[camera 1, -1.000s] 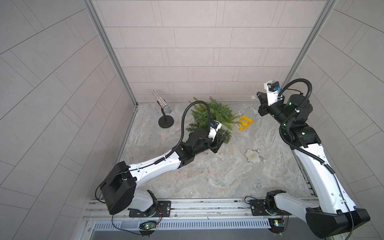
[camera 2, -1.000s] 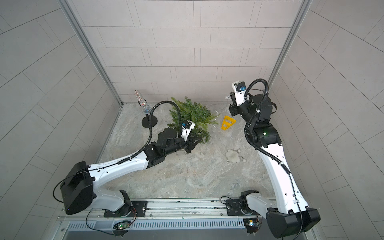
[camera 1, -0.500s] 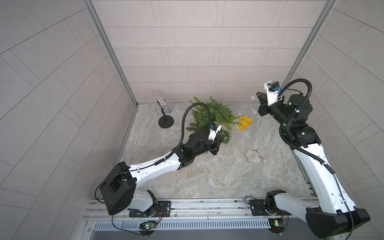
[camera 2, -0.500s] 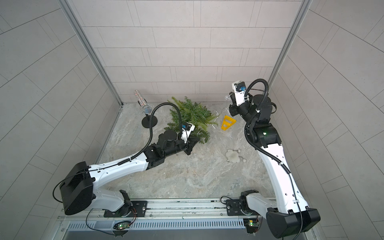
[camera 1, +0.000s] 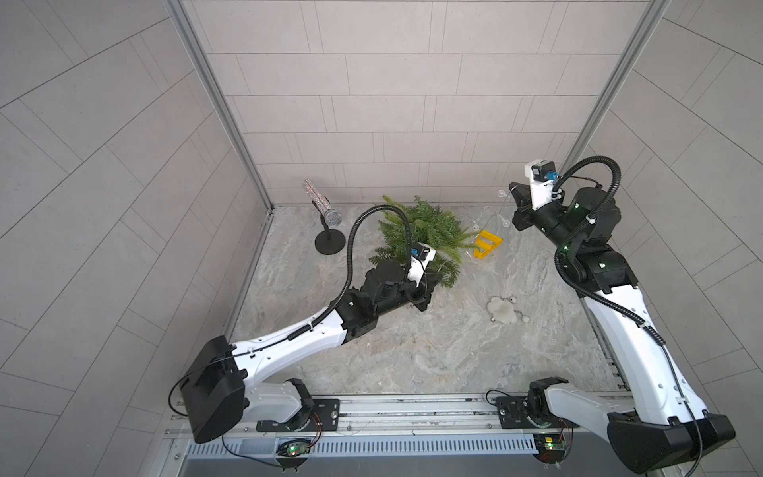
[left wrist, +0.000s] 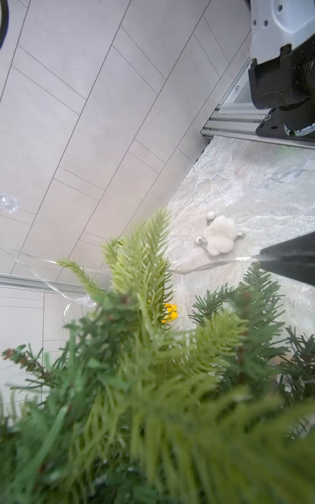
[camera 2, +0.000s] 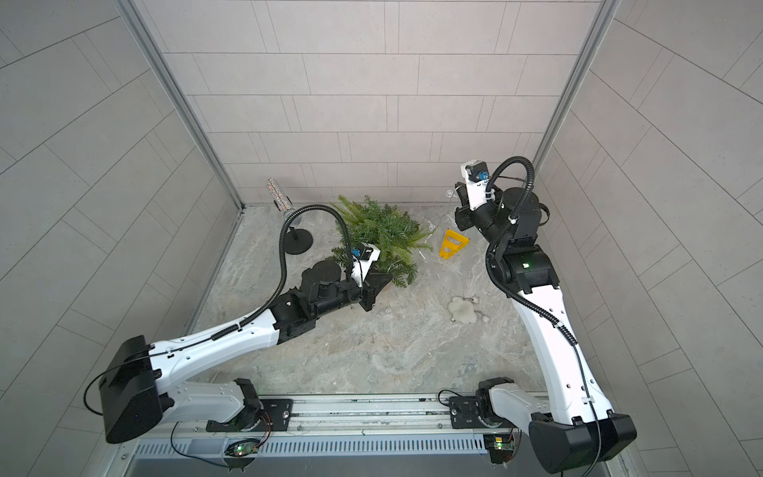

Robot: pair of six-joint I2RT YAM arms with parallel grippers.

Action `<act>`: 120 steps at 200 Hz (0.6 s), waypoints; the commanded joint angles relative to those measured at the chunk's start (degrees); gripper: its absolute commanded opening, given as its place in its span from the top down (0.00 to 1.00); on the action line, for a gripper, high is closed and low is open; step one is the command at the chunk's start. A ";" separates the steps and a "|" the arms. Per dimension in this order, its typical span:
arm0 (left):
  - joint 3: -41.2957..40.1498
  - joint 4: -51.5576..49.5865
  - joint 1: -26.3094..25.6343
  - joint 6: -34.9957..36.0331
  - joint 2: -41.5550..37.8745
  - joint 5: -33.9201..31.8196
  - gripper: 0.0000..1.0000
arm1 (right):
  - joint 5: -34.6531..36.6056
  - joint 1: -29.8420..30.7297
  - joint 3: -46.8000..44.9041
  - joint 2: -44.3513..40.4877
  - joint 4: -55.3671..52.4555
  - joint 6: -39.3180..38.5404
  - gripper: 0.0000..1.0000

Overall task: Remove string lights from the small christmas tree
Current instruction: Remove the light string from the Christmas tree.

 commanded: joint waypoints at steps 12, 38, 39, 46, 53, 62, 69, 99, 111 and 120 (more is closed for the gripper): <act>2.03 -2.72 -1.47 0.79 -2.01 -0.09 1.00 | -0.57 -0.16 -0.41 0.03 1.49 0.35 1.00; 2.80 -4.17 -2.98 1.01 -2.85 -0.36 1.00 | -0.42 -0.20 -0.32 0.13 1.31 0.16 1.00; 2.82 -4.21 -3.01 1.02 -2.86 -0.37 1.00 | -0.45 -0.17 -0.32 0.13 1.31 0.14 1.00; 2.98 -4.68 -3.30 1.12 -3.09 -0.54 1.00 | -0.39 -0.16 -0.41 0.13 1.31 0.12 1.00; 3.18 -5.14 -3.58 1.20 -3.18 -0.80 1.00 | -0.31 -0.23 -0.37 0.20 1.23 0.12 1.00; 3.59 -5.83 -3.82 1.26 -3.17 -1.03 1.00 | -0.29 -0.17 -0.41 0.22 1.22 0.12 1.00; 3.94 -6.39 -4.00 1.36 -2.98 -0.98 1.00 | -0.35 -0.16 -0.49 0.22 1.31 0.12 1.00; 4.63 -6.84 -5.18 1.22 -1.83 -0.98 1.00 | -0.27 -0.17 -0.91 0.26 1.46 0.13 1.00; 4.69 -6.81 -5.79 1.17 -1.16 -0.93 1.00 | -0.14 -0.22 -1.10 0.22 1.49 0.13 1.00; 4.64 -6.71 -6.10 1.09 -0.66 -1.30 1.00 | -0.04 -0.24 -1.24 0.21 1.57 0.12 1.00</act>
